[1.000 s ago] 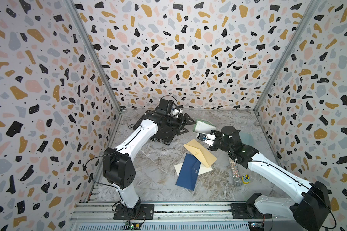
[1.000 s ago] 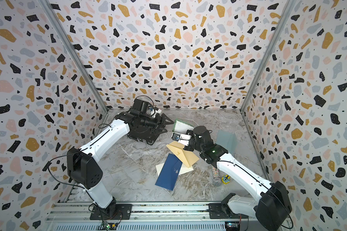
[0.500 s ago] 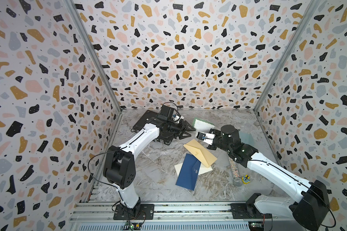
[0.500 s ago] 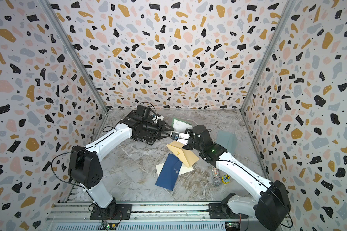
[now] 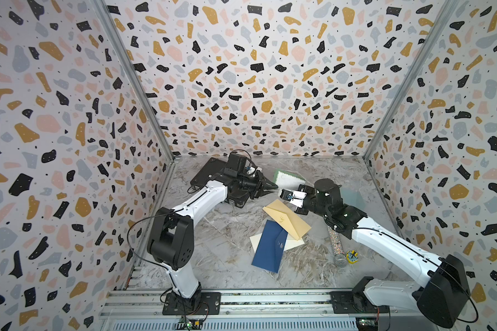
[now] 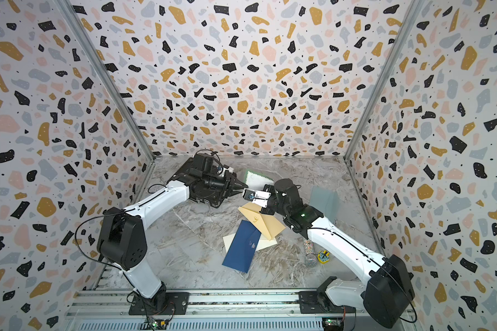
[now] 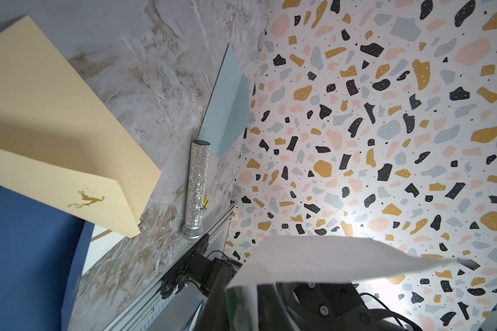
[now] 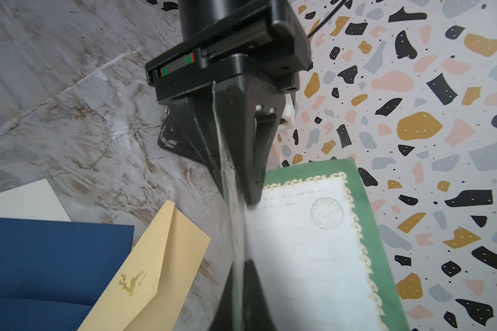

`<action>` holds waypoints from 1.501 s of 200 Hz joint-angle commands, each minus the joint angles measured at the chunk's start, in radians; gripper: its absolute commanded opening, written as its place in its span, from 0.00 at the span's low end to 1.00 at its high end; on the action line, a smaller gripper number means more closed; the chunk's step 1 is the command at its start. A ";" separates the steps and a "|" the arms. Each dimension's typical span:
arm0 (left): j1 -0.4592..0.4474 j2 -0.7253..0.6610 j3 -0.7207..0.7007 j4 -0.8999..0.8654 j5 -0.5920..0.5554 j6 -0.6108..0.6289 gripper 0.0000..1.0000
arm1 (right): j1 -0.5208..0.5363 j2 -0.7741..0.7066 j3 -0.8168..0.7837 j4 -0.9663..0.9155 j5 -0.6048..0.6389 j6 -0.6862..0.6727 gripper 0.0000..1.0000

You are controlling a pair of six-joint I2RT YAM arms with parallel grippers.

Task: Take the letter paper out of the envelope
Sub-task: Unfold the letter paper.

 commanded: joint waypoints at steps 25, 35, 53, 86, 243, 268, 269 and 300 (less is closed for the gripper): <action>0.010 -0.024 -0.018 0.123 0.028 -0.050 0.06 | 0.006 -0.007 0.001 0.040 0.000 0.028 0.00; 0.011 -0.027 -0.025 0.127 0.031 -0.052 0.05 | 0.006 -0.004 -0.001 0.044 0.003 0.032 0.00; 0.010 -0.035 -0.041 0.132 0.038 -0.051 0.01 | 0.006 0.001 -0.002 0.048 0.001 0.030 0.00; 0.009 -0.050 -0.077 0.152 0.058 -0.052 0.06 | 0.006 0.001 0.005 0.037 -0.010 0.018 0.00; 0.014 -0.066 -0.118 0.346 0.040 -0.168 0.00 | 0.006 -0.038 -0.035 0.026 -0.018 0.122 0.28; 0.023 -0.066 -0.094 0.380 0.017 -0.186 0.00 | 0.009 -0.080 -0.056 -0.012 -0.041 0.259 0.41; 0.023 -0.066 -0.093 0.382 0.017 -0.187 0.00 | 0.009 -0.083 -0.057 -0.014 -0.042 0.267 0.42; 0.024 -0.058 -0.105 0.476 0.013 -0.262 0.00 | 0.011 -0.120 -0.087 -0.084 -0.075 0.438 0.45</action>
